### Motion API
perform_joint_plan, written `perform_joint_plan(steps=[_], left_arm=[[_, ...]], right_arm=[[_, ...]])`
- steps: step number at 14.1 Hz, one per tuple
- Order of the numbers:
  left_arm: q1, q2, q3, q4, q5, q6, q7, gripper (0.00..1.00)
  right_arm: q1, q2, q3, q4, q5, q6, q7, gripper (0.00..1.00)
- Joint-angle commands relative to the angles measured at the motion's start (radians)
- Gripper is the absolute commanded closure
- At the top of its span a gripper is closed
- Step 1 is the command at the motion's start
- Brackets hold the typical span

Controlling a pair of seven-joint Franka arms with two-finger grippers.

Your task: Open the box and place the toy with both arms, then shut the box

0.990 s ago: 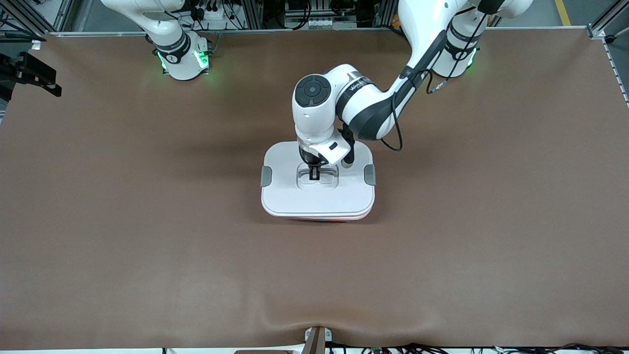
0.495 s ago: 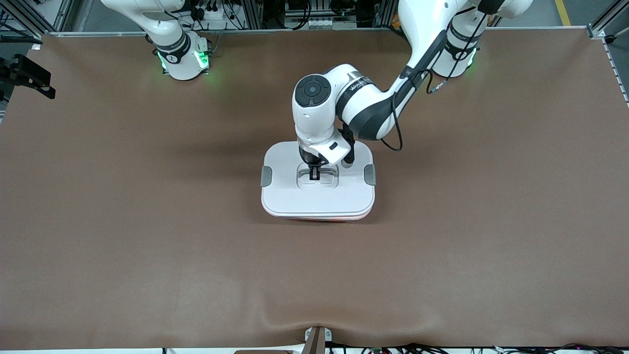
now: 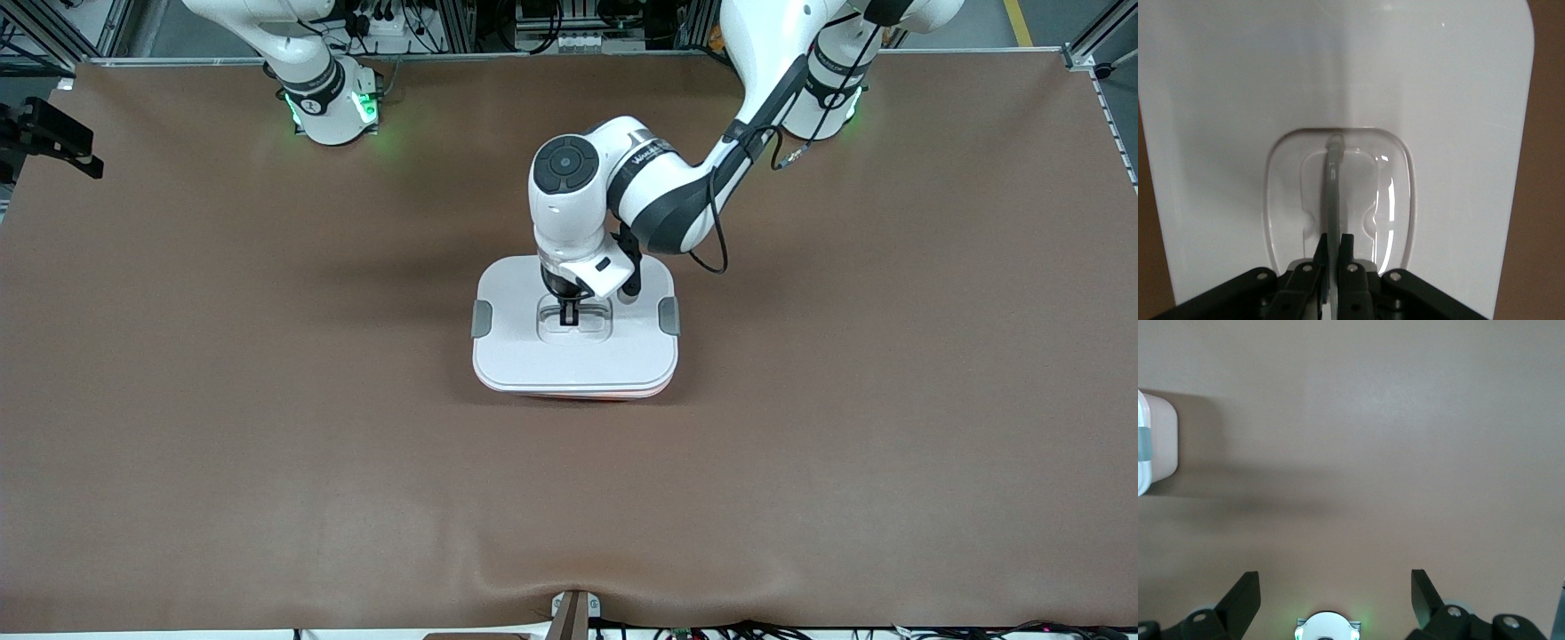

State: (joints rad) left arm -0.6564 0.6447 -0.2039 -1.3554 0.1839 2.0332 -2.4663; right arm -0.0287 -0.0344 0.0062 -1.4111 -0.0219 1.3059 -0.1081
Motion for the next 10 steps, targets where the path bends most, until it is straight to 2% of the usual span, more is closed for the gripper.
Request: perform_joint_plan(steps=[1, 10], left_arm=[[-0.006, 0.004, 0.006, 0.016, 0.012, -0.005, -0.014, 1.00], [0.001, 0.001, 0.006, 0.018, 0.009, -0.005, 0.010, 1.00]], right_arm=[[-0.016, -0.030, 0.005, -0.034, 0.025, 0.010, -0.010, 0.00], [-0.016, -0.029, 0.005, -0.034, 0.028, 0.010, -0.002, 0.00]])
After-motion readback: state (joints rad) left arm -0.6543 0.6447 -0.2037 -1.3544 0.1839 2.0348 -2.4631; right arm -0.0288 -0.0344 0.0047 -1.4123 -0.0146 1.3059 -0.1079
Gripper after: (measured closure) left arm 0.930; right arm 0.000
